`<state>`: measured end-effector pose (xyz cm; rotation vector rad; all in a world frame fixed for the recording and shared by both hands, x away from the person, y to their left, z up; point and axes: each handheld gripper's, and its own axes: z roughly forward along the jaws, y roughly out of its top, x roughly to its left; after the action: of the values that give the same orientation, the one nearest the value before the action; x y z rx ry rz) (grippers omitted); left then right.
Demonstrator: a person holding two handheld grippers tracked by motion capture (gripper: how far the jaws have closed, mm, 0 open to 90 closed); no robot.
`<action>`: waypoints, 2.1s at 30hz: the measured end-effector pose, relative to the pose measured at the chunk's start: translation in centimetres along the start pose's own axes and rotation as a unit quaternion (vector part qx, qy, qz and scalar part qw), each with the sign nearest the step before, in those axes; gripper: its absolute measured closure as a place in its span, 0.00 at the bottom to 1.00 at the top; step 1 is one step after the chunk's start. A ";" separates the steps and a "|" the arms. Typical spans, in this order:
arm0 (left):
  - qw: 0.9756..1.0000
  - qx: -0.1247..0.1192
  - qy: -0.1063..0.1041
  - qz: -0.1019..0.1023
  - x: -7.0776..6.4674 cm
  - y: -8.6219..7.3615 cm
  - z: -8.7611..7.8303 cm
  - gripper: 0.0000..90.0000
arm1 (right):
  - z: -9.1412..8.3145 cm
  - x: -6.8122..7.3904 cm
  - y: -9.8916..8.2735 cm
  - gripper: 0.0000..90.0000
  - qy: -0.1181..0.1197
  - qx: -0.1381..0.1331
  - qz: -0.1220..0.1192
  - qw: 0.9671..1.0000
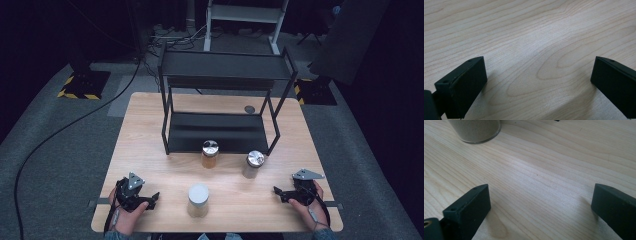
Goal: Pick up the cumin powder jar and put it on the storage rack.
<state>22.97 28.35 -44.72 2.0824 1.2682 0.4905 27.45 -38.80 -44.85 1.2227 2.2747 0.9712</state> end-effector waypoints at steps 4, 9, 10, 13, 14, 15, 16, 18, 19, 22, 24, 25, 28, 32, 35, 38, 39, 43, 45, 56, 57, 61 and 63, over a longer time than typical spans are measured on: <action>1.000 0.001 0.000 0.000 0.0 0.0 0.0 0.00 | 0.0 0.0 0.0 0.02 0.000 0.000 0.000 1.000; 1.000 0.000 -0.001 0.000 0.1 0.0 0.0 0.01 | 0.0 0.0 0.0 0.02 0.000 0.000 0.000 1.000; 1.000 -0.005 -0.007 -0.003 0.2 -0.1 -0.2 0.03 | 0.0 0.0 0.0 0.02 0.000 0.000 0.000 1.000; 1.000 -0.011 -0.011 -0.005 0.2 -0.2 -0.7 0.06 | 0.0 0.0 0.0 0.02 0.000 0.000 0.000 1.000; 1.000 -0.017 -0.008 -0.005 -0.2 -0.1 -1.2 0.04 | 0.0 0.0 0.0 0.02 0.000 0.000 0.000 1.000; 1.000 -0.020 -0.008 -0.007 -0.3 0.0 -1.4 0.04 | 0.0 0.0 0.0 0.02 0.000 0.000 0.000 1.000; 1.000 -0.022 -0.006 -0.006 -0.5 0.2 -1.6 0.04 | 0.0 0.0 0.0 0.02 0.000 0.000 0.000 1.000; 1.000 -0.026 -0.005 -0.008 -0.6 0.3 -1.9 0.04 | 0.0 0.0 0.0 0.02 0.000 0.000 0.000 1.000; 0.999 -0.032 -0.005 -0.005 -0.8 0.5 -2.4 0.04 | 0.0 0.0 0.0 0.02 0.000 0.000 0.000 1.000; 0.999 -0.042 -0.006 -0.002 -1.1 0.6 -2.9 0.05 | 0.0 0.0 0.0 0.02 0.000 0.000 0.000 1.000; 0.999 -0.048 -0.006 0.002 -1.3 0.8 -3.4 0.05 | 0.0 0.0 0.0 0.02 0.000 0.000 0.000 1.000; 0.999 -0.050 -0.006 0.005 -1.4 0.9 -3.7 0.05 | 0.0 0.0 0.0 0.02 -0.001 0.000 0.001 1.000; 0.998 -0.054 -0.007 0.006 -1.6 1.2 -4.4 0.06 | 0.0 0.1 0.0 0.02 -0.001 0.000 0.002 1.000; 0.997 -0.072 -0.009 0.006 -1.9 1.4 -5.3 0.06 | 0.0 0.1 0.0 0.02 -0.001 0.000 0.002 1.000; 0.996 -0.085 -0.009 0.012 -2.3 1.5 -6.0 0.06 | 0.0 0.1 0.0 0.02 -0.001 0.000 0.002 1.000; 0.995 -0.100 -0.011 0.016 -2.7 1.6 -6.7 0.06 | 0.0 0.1 0.0 0.02 -0.001 0.000 0.002 1.000; 0.994 -0.106 -0.012 0.017 -2.8 1.6 -6.9 0.06 | 0.0 0.1 0.0 0.02 -0.001 0.000 0.002 1.000; 0.991 -0.128 -0.022 0.012 -3.2 1.6 -7.6 0.05 | 0.0 0.1 0.0 0.02 -0.001 0.000 0.002 1.000; 0.990 -0.137 -0.023 0.016 -3.5 1.7 -7.9 0.05 | 0.0 0.1 0.0 0.02 -0.001 0.000 0.002 1.000; 0.986 -0.164 -0.025 0.037 -4.8 2.5 -8.9 0.06 | 0.0 0.1 0.0 0.02 -0.002 0.000 0.002 1.000; 0.986 -0.162 -0.027 0.038 -4.9 2.7 -8.8 0.06 | 0.0 0.1 0.0 0.02 -0.002 0.000 0.002 1.000; 0.984 -0.168 -0.042 0.031 -5.0 2.9 -8.6 0.06 | 0.0 0.1 0.0 0.02 -0.002 0.000 0.002 1.000; 0.984 -0.168 -0.050 0.032 -5.1 3.1 -8.5 0.06 | 0.0 0.1 0.0 0.02 -0.002 0.000 0.002 1.000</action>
<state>17.43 25.59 -36.37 1.8414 0.9861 0.5771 27.46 -38.72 -44.84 1.2276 2.2714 0.9695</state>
